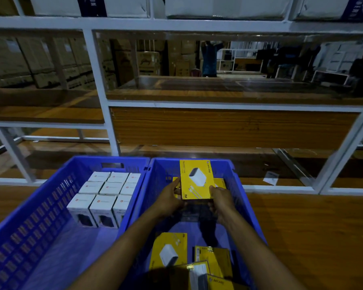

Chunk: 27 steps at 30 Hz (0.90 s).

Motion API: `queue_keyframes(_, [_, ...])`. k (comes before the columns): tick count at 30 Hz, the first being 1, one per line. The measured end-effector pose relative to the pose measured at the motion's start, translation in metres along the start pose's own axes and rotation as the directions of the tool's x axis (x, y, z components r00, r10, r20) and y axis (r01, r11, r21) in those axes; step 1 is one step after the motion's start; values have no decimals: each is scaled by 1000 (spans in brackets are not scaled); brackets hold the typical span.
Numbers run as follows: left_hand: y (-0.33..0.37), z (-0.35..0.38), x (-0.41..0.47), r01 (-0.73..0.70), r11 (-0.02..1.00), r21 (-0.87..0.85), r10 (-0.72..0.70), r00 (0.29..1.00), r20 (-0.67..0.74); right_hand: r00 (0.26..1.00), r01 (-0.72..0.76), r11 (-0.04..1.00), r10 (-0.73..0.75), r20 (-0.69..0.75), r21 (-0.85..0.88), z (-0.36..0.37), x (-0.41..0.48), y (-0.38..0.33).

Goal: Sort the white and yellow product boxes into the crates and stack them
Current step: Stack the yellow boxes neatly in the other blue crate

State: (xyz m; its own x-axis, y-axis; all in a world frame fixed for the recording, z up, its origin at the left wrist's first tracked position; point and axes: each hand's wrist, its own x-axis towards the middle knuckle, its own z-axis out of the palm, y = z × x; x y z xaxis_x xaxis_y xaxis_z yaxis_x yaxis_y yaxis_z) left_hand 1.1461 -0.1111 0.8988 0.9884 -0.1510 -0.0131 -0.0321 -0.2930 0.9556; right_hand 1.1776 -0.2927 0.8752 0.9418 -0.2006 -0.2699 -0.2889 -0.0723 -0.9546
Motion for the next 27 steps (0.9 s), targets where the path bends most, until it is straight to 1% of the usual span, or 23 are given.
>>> queue_keyframes(2, [2, 2, -2, 3, 992, 125, -5, 1000, 13, 1000, 7, 997, -7, 9, -74, 0, -4, -1])
queue_keyframes(5, [5, 6, -5, 38, 959, 282, -55, 997, 51, 999, 27, 975, -21, 27, -221, -2, -13, 0])
queue_keyframes(6, [6, 8, -4, 29, 937, 349, -59, 995, 75, 1000, 23, 971, -17, 25, -239, -4, -14, 0])
queue_keyframes(8, [4, 12, -2, -4, 892, 451, -54, 992, 115, 999, -30, 974, 32, 5, -226, -5, -12, 6])
queue_keyframes(10, [-2, 19, 4, -43, 843, 537, -37, 990, 138, 996, -91, 986, 89, -21, -138, -4, -8, 13])
queue_keyframes(12, [-6, 25, 14, -81, 787, 611, -25, 986, 162, 984, -137, 990, 135, -116, -8, 3, -5, 23])
queue_keyframes(15, [-16, 32, 32, -126, 732, 669, -6, 981, 191, 948, -122, 974, 171, -269, 190, 7, -7, 29])
queue_keyframes(16, [-20, 34, 38, -136, 716, 685, -1, 981, 195, 941, -110, 965, 178, -287, 237, 5, -9, 29])
queue_keyframes(20, [-29, 36, 52, -139, 690, 711, 27, 986, 166, 940, -94, 923, 206, -272, 373, -1, -11, 22])
queue_keyframes(23, [-29, 38, 59, -135, 693, 708, 22, 986, 166, 936, -88, 910, 215, -279, 406, -2, -9, 21])
queue_keyframes(27, [-29, 46, 66, -147, 674, 724, 15, 982, 186, 935, -74, 899, 213, -284, 431, 0, -6, 17])
